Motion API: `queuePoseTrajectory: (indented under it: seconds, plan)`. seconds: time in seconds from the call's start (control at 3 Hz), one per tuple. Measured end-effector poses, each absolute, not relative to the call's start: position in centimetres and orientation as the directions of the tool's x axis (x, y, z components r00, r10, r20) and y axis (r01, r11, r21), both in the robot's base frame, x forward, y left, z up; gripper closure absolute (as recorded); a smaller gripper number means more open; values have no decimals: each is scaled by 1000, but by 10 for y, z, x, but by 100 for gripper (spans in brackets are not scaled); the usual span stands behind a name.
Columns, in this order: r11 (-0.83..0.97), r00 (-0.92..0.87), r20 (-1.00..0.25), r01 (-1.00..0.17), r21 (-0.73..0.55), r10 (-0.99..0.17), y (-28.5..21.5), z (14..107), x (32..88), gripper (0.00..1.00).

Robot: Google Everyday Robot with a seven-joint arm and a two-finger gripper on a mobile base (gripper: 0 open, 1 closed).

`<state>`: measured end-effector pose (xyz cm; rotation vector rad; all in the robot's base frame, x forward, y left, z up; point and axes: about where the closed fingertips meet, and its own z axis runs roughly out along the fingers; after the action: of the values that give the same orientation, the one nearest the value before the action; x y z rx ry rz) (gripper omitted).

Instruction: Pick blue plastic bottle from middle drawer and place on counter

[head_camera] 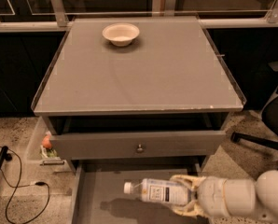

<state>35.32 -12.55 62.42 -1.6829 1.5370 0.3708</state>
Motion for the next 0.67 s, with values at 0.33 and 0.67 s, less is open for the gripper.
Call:
queuePoseTrajectory:
  seconds: [0.33,0.67]
  plan:
    - [89,234,-632,-896,-435,-739,-156,705,384,100]
    - [114,264,-607,-852,-511,-750,-183,777,403,100]
